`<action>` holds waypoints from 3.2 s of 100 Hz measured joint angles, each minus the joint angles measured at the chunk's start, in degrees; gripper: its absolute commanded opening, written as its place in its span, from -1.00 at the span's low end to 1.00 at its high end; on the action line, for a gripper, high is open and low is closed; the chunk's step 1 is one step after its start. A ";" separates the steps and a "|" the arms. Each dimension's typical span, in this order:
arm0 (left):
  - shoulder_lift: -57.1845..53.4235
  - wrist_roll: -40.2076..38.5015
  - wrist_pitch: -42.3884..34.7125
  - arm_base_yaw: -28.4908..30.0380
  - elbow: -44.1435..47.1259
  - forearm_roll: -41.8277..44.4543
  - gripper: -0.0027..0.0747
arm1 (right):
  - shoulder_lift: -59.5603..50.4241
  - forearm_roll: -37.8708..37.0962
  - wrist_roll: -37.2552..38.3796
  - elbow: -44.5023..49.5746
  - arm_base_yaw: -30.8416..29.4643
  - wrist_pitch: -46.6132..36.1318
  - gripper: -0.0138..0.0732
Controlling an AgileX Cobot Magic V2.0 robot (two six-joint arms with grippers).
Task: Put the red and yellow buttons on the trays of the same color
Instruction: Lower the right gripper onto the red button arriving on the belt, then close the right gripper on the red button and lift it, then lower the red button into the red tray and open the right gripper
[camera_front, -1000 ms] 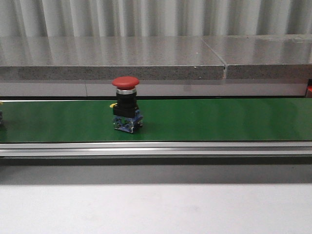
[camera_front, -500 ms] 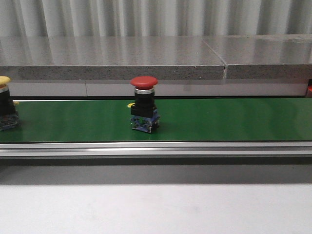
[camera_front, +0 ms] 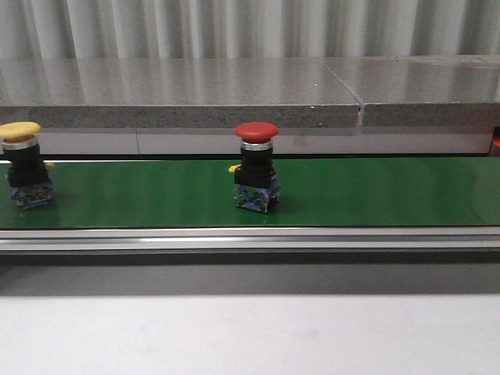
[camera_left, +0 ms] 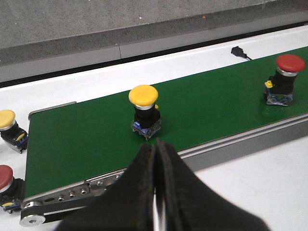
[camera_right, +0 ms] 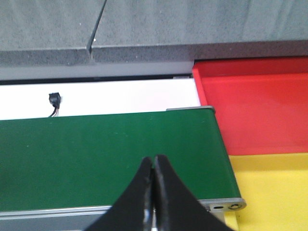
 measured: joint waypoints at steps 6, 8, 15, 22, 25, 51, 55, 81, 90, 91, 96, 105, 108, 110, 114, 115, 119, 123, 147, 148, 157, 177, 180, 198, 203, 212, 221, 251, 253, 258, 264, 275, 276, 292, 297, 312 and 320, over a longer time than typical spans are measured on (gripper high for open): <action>0.00 0.00 0.00 0.00 0.00 0.00 -0.98 | 3.04 0.00 0.00 -2.61 0.92 1.93 -0.85; 0.00 0.00 0.00 0.00 0.00 0.00 -0.98 | 4.01 0.00 0.00 -3.50 1.40 2.67 -0.85; 0.00 0.00 0.00 0.00 0.00 0.00 -0.98 | 7.23 0.00 0.00 -6.57 3.43 5.46 -0.85; 0.00 0.00 0.00 -0.09 0.00 0.00 -0.98 | 10.46 0.00 0.00 -9.63 5.73 8.44 -0.85; 0.00 0.00 0.00 -0.09 0.00 0.00 -0.98 | 11.74 0.00 0.00 -10.85 6.70 9.68 -0.85; 0.00 0.00 0.00 -0.09 0.00 0.00 -0.98 | 24.64 2.45 -0.60 -21.88 14.84 19.42 -0.25; 0.00 0.00 0.00 -0.09 0.00 0.00 -0.98 | 26.76 3.28 -1.11 -23.51 15.57 20.49 -0.03; 0.00 0.00 0.00 -0.09 0.00 0.00 -0.98 | 39.05 10.91 -8.93 -33.54 18.86 27.51 0.60; 0.00 0.00 0.00 -0.09 0.00 0.00 -0.98 | 43.25 14.26 -12.27 -37.11 19.16 30.18 0.60; 0.00 0.00 0.00 -0.09 0.00 0.00 -0.98 | 43.57 14.52 -12.53 -37.37 19.25 30.40 0.60; 0.00 0.00 0.00 -0.09 0.00 0.00 -0.98 | 45.99 16.18 -14.29 -39.48 19.25 31.86 0.60; 0.00 0.00 0.00 -0.09 0.00 0.00 -0.98 | 49.42 17.29 -16.25 -42.45 19.25 33.83 0.60; 0.00 0.00 0.00 -0.09 0.00 0.00 -0.98 | 50.77 17.43 -16.98 -43.54 19.25 34.47 0.60; 0.00 0.00 0.00 -0.09 0.00 0.00 -0.98 | 51.30 17.54 -17.42 -44.16 19.25 34.98 0.60; 0.00 0.00 0.00 -0.09 0.00 0.00 -0.98 | 52.82 17.52 -18.13 -45.12 19.25 35.95 0.60; 0.00 0.00 0.00 -0.09 0.00 0.00 -0.98 | 53.31 17.63 -18.48 -45.47 19.25 36.08 0.60; 0.00 0.00 0.00 -0.09 0.00 0.00 -0.98 | 54.47 17.57 -19.06 -46.27 19.25 36.88 0.60; 0.00 0.00 0.00 -0.09 0.00 0.00 -0.98 | 55.72 17.67 -19.72 -47.12 19.29 37.61 0.60; 0.00 0.00 0.00 -0.09 0.00 0.00 -0.98 | 60.41 17.66 -22.93 -48.89 21.91 38.42 0.60; 0.00 0.00 0.00 -0.09 0.00 0.00 -0.98 | 60.64 17.66 -23.39 -48.99 21.93 38.42 0.60; 0.00 0.00 0.00 -0.09 0.00 0.00 -0.98 | 62.31 17.80 -25.53 -48.96 22.88 38.42 0.60; 0.00 0.00 0.00 -0.09 0.00 0.03 -0.98 | 66.05 17.49 -26.56 -48.96 23.28 33.63 0.48; 0.00 0.00 0.00 -0.09 0.00 0.03 -0.98 | 66.43 17.32 -26.56 -48.96 23.28 32.80 0.38; 0.00 0.00 0.00 -0.09 0.00 0.12 -0.98 | 67.39 16.57 -26.56 -48.96 23.28 30.20 -0.24; 0.00 0.00 0.00 -0.09 0.00 0.12 -0.98 | 67.39 16.57 -26.56 -48.96 23.28 30.08 -0.35; 0.00 0.00 0.00 -0.09 0.00 0.12 -0.98 | 67.39 16.52 -26.69 -48.96 23.28 30.08 -0.49; 0.00 0.00 0.00 -0.09 0.00 0.12 -0.98 | 67.39 16.43 -26.69 -48.96 23.28 30.31 -0.54; 0.00 0.00 0.00 -0.09 0.00 0.12 -0.98 | 63.19 16.39 -24.51 -48.96 17.40 30.95 -0.54; 0.00 0.00 0.00 -0.09 0.00 0.12 -0.98 | 62.78 16.39 -24.43 -48.96 16.79 30.95 -0.54; 0.00 0.00 0.00 -0.09 0.00 0.12 -0.98 | 61.89 16.39 -24.20 -48.96 14.18 30.95 -0.54; 0.00 0.00 0.00 -0.09 0.00 0.12 -0.98 | 61.13 16.39 -24.14 -48.96 11.30 30.95 -0.54; 0.00 0.00 0.00 -0.09 0.00 0.12 -0.98 | 60.36 16.39 -24.07 -48.96 5.13 30.85 -0.54; 0.00 0.00 0.00 -0.09 0.00 0.12 -0.98 | 60.36 16.39 -24.07 -48.96 4.75 30.74 -0.54; 0.00 0.00 0.00 -0.09 0.00 0.12 -0.98 | 60.36 16.39 -24.07 -48.96 -4.13 30.01 -0.54; 0.00 0.00 0.00 -0.09 0.00 0.12 -0.98 | 60.36 16.39 -24.07 -48.96 -6.64 29.36 -0.54; 0.00 0.00 0.00 -0.09 0.00 0.12 -0.98 | 60.36 16.30 -23.99 -48.96 -13.25 27.63 -0.54; 0.00 0.00 0.00 -0.09 0.00 0.12 -0.98 | 60.77 16.30 -23.99 -48.96 -15.50 27.60 -0.54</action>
